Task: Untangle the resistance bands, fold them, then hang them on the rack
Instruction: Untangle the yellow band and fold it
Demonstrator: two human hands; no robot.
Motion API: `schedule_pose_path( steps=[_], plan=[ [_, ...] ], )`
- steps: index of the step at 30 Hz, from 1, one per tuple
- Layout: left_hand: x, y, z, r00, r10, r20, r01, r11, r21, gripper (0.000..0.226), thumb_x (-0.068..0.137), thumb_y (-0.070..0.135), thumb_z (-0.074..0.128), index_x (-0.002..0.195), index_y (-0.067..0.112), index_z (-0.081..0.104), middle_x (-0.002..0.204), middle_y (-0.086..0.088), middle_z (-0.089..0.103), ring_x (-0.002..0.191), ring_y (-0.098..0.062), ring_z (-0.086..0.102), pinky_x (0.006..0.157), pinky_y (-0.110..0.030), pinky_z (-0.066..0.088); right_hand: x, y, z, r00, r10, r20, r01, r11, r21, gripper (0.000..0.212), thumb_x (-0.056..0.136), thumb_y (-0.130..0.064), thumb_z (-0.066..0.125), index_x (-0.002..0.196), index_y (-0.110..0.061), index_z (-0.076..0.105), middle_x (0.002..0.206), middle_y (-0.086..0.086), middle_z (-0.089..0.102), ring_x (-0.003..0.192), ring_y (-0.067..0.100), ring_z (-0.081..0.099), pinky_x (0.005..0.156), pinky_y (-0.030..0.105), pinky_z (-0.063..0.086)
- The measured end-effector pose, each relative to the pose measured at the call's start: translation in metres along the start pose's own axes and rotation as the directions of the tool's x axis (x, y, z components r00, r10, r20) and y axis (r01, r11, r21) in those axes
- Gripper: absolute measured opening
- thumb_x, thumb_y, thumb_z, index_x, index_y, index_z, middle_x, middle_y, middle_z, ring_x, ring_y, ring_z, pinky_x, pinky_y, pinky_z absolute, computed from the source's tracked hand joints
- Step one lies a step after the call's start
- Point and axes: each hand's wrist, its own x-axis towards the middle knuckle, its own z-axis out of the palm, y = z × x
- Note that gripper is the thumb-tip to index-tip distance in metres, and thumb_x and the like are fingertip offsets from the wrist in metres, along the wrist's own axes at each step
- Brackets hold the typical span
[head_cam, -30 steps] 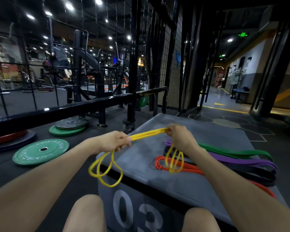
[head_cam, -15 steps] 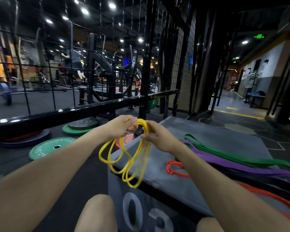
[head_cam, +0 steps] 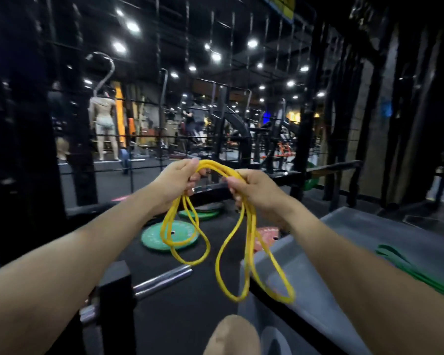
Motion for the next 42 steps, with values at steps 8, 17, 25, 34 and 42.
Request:
schedule_pose_path(
  steps=[8,17,25,34,42],
  plan=[
    [-0.027,0.055,-0.090,0.896,0.409,-0.172,-0.160,0.660,0.734,0.036,0.099,0.032,0.038,0.067,0.017,0.046,0.060,0.004,0.040,0.054,-0.009,0.038,0.053,-0.028,0.028,0.062,-0.050,0.055,0.991,-0.131,0.006,0.122,0.944,0.306,0.026,0.098,-0.009,0.041,0.110,0.004,0.059,0.073,0.007,0.057,0.047,0.001,0.046,0.044,0.009,0.037],
    [-0.009,0.096,-0.141,0.677,0.579,-0.454,0.048,0.581,0.812,0.017,0.096,0.025,0.048,0.101,0.010,0.055,0.087,-0.002,0.056,0.081,-0.018,0.050,0.071,-0.028,0.033,0.134,-0.105,0.102,0.936,-0.296,-0.192,0.338,0.909,0.243,0.024,0.090,-0.005,0.057,0.112,0.003,0.064,0.076,0.004,0.065,0.058,0.004,0.059,0.058,0.018,0.049],
    [0.015,0.112,-0.137,0.709,0.550,-0.442,0.303,0.328,0.895,0.003,0.098,0.009,0.036,0.096,0.011,0.038,0.082,-0.009,0.049,0.070,-0.027,0.046,0.058,-0.037,0.033,0.171,-0.114,0.121,0.844,-0.380,-0.379,0.381,0.922,-0.074,0.023,0.087,-0.012,0.063,0.108,-0.005,0.069,0.096,0.011,0.072,0.078,0.015,0.063,0.082,0.034,0.055],
    [0.005,0.098,-0.131,0.768,0.515,-0.381,0.398,0.081,0.914,0.025,0.083,-0.015,0.036,0.089,0.009,0.034,0.062,-0.004,0.035,0.052,-0.022,0.036,0.047,-0.031,0.026,0.164,-0.089,0.139,0.812,-0.459,-0.362,0.376,0.884,-0.277,0.025,0.088,-0.015,0.062,0.108,-0.002,0.068,0.098,0.011,0.063,0.087,0.018,0.058,0.071,0.017,0.041],
    [-0.019,0.075,-0.130,0.709,0.526,-0.470,0.354,0.310,0.882,0.019,0.099,0.026,0.039,0.098,0.007,0.044,0.086,-0.017,0.058,0.074,-0.037,0.051,0.061,-0.038,0.034,0.142,-0.092,0.139,0.821,-0.516,-0.244,0.469,0.854,-0.225,0.027,0.092,-0.019,0.057,0.114,-0.006,0.066,0.094,0.008,0.060,0.088,0.015,0.054,0.078,0.023,0.042]
  ],
)
